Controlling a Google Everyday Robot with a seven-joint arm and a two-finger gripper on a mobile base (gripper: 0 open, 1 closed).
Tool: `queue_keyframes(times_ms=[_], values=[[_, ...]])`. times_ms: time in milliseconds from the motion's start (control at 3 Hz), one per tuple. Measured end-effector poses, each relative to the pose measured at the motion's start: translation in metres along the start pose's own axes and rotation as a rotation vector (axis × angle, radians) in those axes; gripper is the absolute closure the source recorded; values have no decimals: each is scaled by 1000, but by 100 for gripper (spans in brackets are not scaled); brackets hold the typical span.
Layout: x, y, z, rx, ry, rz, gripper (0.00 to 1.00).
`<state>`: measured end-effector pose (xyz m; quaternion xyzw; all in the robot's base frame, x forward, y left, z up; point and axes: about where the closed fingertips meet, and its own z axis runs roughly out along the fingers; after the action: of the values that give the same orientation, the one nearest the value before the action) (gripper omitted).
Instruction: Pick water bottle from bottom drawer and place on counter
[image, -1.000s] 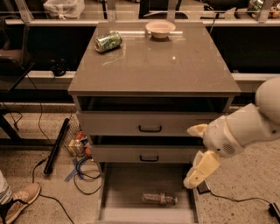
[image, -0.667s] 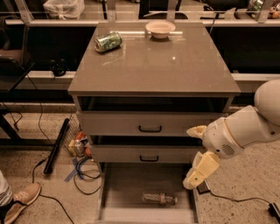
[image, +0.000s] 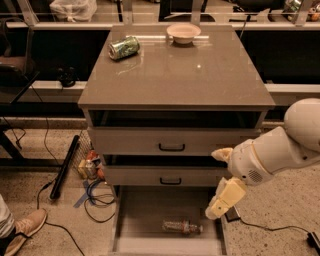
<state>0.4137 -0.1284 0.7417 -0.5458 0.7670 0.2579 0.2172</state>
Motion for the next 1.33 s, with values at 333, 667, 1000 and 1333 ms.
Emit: queue_keyframes(times_ms=[333, 667, 1000, 1333], values=[[25, -9, 45, -17, -12, 7, 0], [70, -26, 124, -103, -97, 58, 0], [71, -26, 127, -100, -92, 57, 0], [78, -29, 145, -81, -58, 43, 0]])
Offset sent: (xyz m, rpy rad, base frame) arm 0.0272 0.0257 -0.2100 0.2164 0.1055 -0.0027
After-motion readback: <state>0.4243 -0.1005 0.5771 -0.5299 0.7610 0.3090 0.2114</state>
